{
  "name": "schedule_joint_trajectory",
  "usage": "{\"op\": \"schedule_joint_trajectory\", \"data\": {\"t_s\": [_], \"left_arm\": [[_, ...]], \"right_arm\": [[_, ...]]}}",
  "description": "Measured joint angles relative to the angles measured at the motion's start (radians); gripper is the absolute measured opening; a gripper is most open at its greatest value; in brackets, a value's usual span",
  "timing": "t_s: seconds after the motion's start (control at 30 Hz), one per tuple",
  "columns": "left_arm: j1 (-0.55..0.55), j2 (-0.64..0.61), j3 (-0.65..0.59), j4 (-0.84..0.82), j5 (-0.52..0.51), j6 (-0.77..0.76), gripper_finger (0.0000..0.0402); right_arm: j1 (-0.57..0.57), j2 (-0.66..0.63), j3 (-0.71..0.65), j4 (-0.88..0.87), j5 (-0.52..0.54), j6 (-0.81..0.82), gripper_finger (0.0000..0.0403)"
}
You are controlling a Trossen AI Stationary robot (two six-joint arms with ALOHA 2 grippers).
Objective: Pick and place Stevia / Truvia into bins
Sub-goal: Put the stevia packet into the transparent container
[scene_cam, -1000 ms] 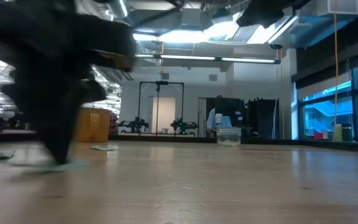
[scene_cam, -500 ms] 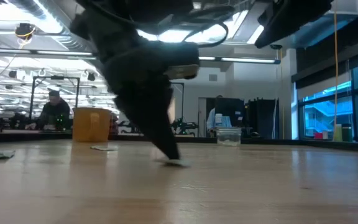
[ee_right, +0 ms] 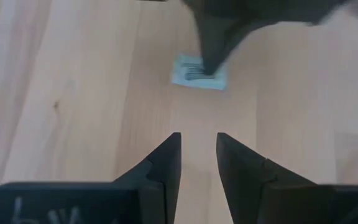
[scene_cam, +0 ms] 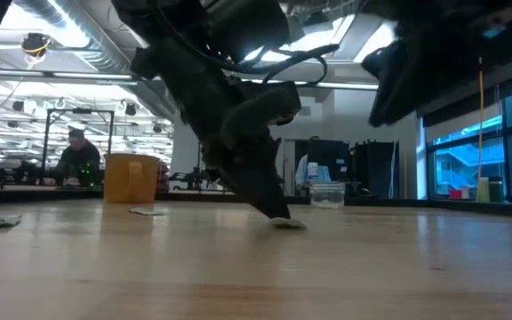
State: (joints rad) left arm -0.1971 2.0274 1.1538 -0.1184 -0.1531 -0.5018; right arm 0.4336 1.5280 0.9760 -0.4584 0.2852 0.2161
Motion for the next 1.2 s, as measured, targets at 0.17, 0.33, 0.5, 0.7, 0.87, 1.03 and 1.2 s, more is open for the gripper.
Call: {"op": "schedule_joint_trajectory", "data": {"t_s": [0.17,0.33,0.5,0.7,0.87,1.03,1.2], "left_arm": [[0.031,0.002,-0.001,0.036,-0.012,-0.059,0.0002],[0.056,0.002,-0.001,0.058,0.013,-0.088,0.0003],[0.07,0.002,-0.001,0.065,0.049,-0.09,0.0003],[0.074,0.003,-0.001,0.086,0.051,-0.112,0.0003],[0.074,0.003,-0.002,0.095,0.05,-0.117,0.0003],[0.073,0.003,-0.002,0.095,0.049,-0.14,0.0003],[0.074,0.003,-0.002,0.097,0.05,-0.14,0.0003]], "right_arm": [[0.001,0.073,0.0,0.104,0.001,-0.009,0.0106],[0.001,0.145,0.0,0.203,0.001,-0.012,0.0106],[0.004,0.221,0.0,0.247,0.002,-0.073,0.0106],[0.004,0.302,0.0,0.284,0.004,-0.088,0.0106],[0.004,0.341,-0.001,0.296,0.084,-0.088,0.0106],[0.003,0.356,-0.001,0.317,0.151,-0.09,0.0106],[0.004,0.379,-0.001,0.359,0.158,-0.1,0.0106]]}}
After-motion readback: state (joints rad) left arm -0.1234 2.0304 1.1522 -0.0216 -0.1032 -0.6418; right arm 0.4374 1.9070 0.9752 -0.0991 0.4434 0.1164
